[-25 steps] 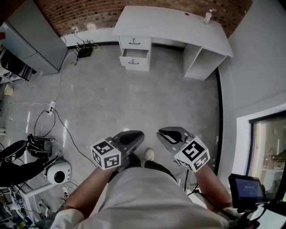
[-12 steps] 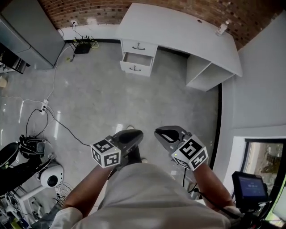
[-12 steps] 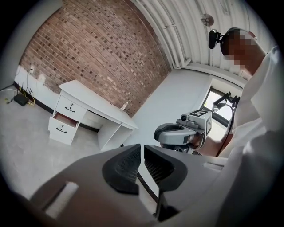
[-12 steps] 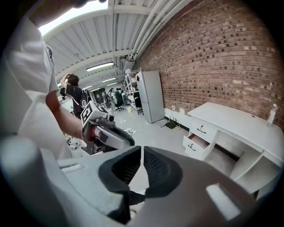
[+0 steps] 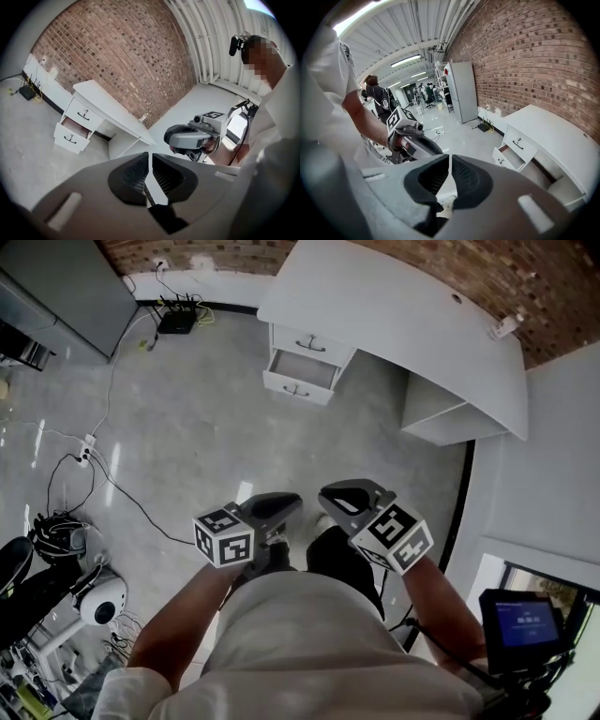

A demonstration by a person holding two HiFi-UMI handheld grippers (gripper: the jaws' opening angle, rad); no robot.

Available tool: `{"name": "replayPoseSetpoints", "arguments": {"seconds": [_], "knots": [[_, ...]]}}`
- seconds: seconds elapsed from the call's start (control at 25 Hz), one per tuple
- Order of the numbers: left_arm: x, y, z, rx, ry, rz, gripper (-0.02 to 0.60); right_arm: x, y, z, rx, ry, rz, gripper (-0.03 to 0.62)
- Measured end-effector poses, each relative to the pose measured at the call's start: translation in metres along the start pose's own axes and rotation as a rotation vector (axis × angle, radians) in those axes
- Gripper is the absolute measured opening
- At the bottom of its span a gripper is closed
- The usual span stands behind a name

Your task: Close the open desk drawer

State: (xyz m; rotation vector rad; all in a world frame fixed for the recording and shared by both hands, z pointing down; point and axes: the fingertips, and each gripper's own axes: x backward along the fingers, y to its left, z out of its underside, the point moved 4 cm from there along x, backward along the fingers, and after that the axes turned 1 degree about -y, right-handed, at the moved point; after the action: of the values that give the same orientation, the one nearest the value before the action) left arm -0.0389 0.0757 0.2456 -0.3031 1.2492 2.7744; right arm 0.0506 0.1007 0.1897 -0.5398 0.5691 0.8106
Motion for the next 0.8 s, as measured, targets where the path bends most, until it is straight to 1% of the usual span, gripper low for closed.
{"name": "replayPoseSetpoints", "arguments": {"seconds": [0.12, 0.24, 0.36, 0.48, 0.56, 0.64, 0.8], "knots": [[-0.022, 0.029, -0.012, 0.018, -0.010, -0.027, 0.031, -0.020, -0.037, -0.012, 0.026, 0.033, -0.044, 0.020], [-0.040, 0.059, -0.017, 0.054, -0.027, -0.061, 0.032, -0.040, -0.070, -0.017, 0.058, 0.060, -0.085, 0.018], [-0.053, 0.092, -0.011, 0.101, -0.067, -0.097, 0.031, -0.061, -0.096, -0.016, 0.109, 0.092, -0.129, 0.016], [-0.079, 0.125, -0.007, 0.182, -0.151, -0.150, 0.031, -0.081, -0.129, -0.012, 0.160, 0.147, -0.224, 0.015], [-0.099, 0.149, -0.011, 0.251, -0.222, -0.184, 0.031, -0.095, -0.157, -0.013, 0.187, 0.192, -0.283, 0.015], [-0.121, 0.177, -0.019, 0.301, -0.281, -0.209, 0.032, -0.112, -0.190, -0.016, 0.222, 0.232, -0.322, 0.015], [-0.164, 0.244, -0.018, 0.417, -0.396, -0.205, 0.040, -0.151, -0.251, -0.011, 0.253, 0.311, -0.385, 0.014]]}}
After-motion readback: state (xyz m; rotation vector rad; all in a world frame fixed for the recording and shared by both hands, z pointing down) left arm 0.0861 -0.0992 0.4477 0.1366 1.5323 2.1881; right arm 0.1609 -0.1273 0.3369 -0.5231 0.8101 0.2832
